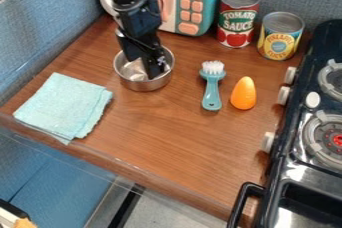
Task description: Move the silver pot to the right of the white cloth
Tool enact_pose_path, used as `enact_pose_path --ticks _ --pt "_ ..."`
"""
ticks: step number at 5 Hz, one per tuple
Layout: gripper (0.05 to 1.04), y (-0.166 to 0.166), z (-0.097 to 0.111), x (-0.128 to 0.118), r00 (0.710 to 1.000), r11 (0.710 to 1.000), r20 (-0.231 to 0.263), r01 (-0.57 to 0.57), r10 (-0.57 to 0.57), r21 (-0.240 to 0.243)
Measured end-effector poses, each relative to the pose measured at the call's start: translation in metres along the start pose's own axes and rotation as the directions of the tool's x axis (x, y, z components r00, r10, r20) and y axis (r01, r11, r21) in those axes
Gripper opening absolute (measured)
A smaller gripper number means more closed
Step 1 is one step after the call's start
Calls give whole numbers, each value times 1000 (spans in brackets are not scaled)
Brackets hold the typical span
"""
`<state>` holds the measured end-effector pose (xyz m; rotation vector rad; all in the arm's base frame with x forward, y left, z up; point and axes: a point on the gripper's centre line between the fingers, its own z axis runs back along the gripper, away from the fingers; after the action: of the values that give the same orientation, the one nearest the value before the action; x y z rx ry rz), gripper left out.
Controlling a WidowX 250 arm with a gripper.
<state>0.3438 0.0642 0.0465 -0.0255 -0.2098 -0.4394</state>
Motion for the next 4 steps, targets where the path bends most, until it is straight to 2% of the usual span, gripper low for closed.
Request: enact_pose_path --ticks 1,2,3,4 --pt "999 -5 -18 8 999 1000 -35 28 -28 -3" --pt "947 -3 -30 4 994 998 -97 58 -57 -1" --pt "660 1 -32 -4 984 995 -145 101 -99 4" --pt "344 8 -38 -18 968 992 -216 127 -128 -20"
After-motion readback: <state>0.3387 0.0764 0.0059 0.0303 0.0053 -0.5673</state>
